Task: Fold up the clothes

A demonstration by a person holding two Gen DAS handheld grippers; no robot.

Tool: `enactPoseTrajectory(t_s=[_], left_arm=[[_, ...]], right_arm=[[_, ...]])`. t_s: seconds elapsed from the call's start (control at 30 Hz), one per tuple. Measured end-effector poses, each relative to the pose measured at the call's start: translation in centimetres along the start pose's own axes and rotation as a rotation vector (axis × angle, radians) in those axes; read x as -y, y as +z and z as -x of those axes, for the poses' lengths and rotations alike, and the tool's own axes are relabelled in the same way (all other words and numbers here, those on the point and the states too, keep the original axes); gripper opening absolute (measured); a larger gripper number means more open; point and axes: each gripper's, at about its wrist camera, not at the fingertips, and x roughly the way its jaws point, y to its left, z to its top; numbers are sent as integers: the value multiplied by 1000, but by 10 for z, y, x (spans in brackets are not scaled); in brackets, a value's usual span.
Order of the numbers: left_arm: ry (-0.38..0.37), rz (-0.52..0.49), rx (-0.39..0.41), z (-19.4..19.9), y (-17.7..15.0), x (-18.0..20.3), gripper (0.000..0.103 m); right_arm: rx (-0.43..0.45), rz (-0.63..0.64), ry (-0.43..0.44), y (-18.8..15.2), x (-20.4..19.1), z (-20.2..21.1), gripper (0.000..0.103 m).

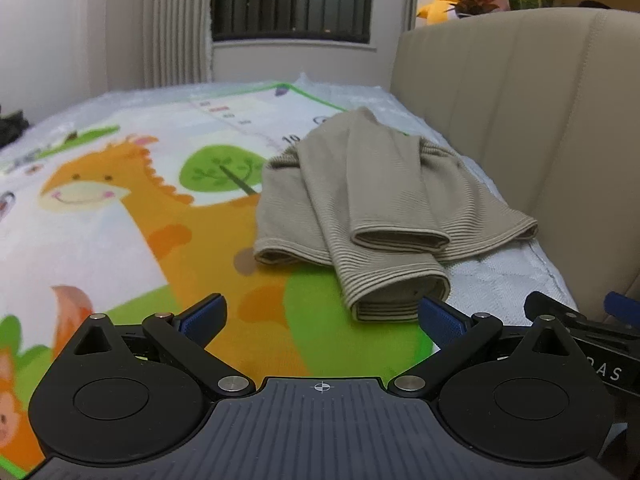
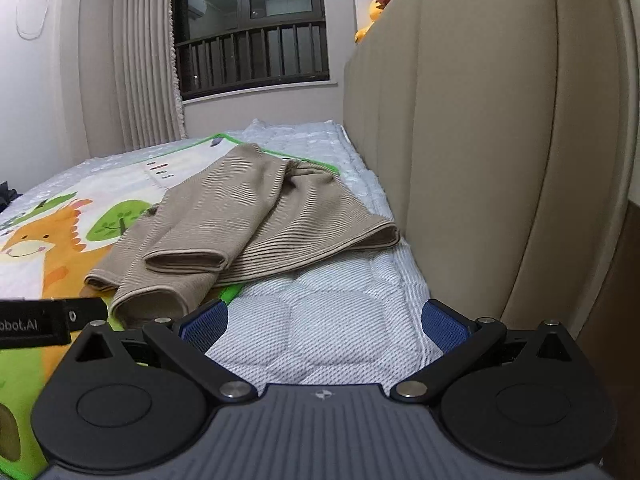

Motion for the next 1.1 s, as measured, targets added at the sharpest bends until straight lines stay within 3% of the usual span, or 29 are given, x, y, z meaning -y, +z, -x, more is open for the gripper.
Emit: enactPoseTrajectory(t_s=[0.17, 0.37, 1.1], left_arm=[[-36, 36, 6, 8, -8, -10, 103], [12, -20, -29, 6, -14, 2, 103], [12, -14, -52, 2, -19, -4, 103]], right_arm=[[13, 33, -26, 3, -1, 3, 103], [-1, 40, -8, -3, -7, 6, 103], [-41, 25, 19, -10, -6, 7, 103]])
